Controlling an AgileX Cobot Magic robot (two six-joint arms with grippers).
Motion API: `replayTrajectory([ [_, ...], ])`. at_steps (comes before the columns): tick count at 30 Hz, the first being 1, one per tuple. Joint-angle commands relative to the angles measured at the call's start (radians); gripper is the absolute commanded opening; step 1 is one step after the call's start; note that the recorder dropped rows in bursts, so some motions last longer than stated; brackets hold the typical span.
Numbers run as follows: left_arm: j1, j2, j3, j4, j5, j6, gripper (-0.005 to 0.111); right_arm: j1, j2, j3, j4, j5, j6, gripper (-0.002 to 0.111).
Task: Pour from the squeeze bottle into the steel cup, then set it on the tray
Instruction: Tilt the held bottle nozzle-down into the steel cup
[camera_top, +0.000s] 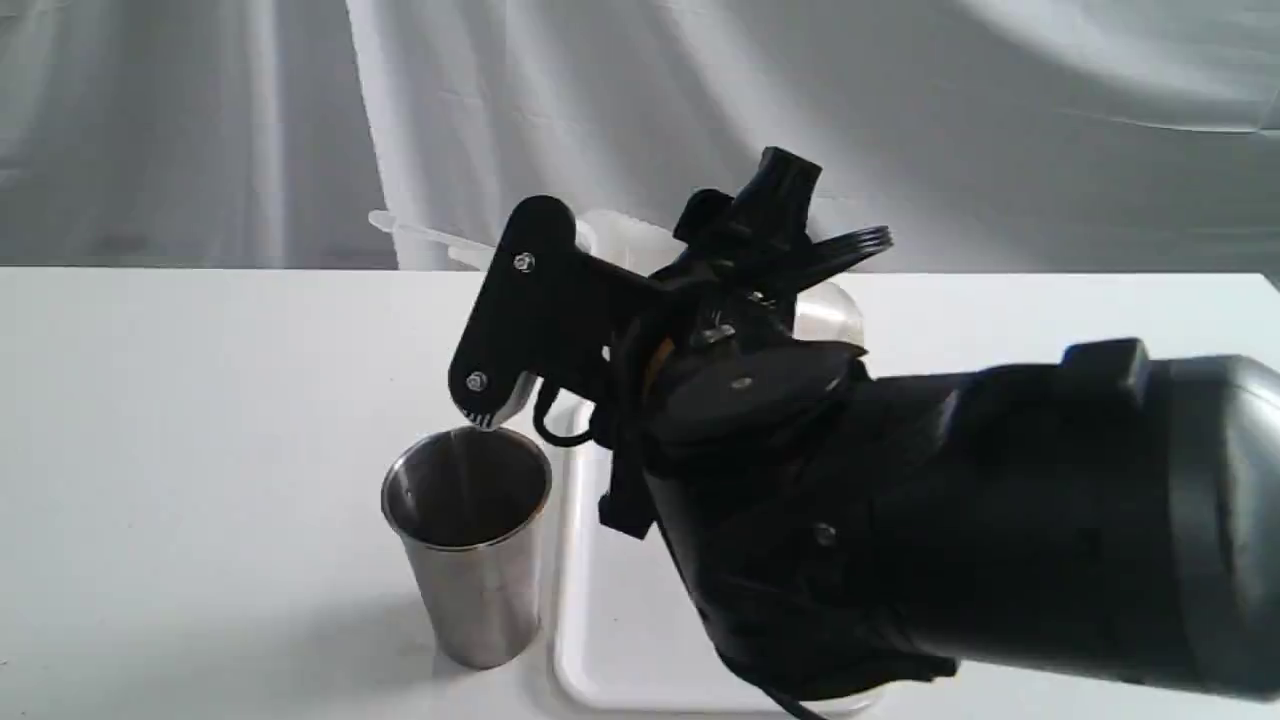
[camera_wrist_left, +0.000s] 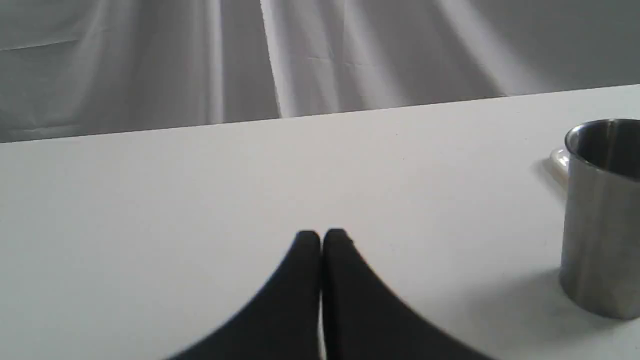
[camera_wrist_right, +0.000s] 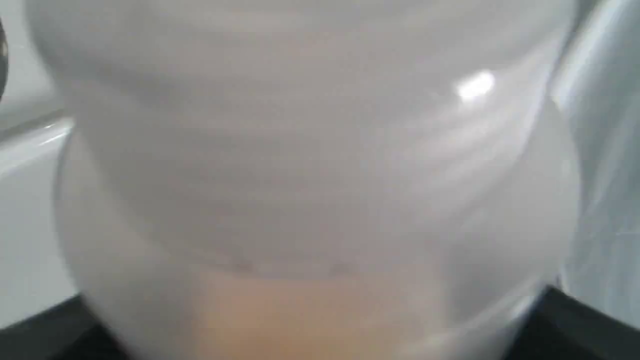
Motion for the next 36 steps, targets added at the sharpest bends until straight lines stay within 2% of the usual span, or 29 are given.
replayTrajectory([
  [1, 0.002, -0.003, 0.004, -0.001, -0.007, -0.001, 0.000, 0.003, -0.011, -0.008, -0.081, 0.026, 0.025, 0.020],
  [15, 0.002, -0.003, 0.004, -0.001, -0.007, -0.001, 0.000, 0.003, 0.116, -0.008, -0.124, 0.136, 0.059, 0.020],
  [28, 0.002, -0.003, 0.004, -0.001, -0.007, -0.003, 0.000, 0.003, 0.182, -0.010, -0.125, 0.165, 0.059, 0.020],
  [36, 0.002, -0.003, 0.004, -0.001, -0.007, -0.003, 0.000, 0.003, 0.252, -0.108, -0.120, 0.234, 0.054, 0.020],
])
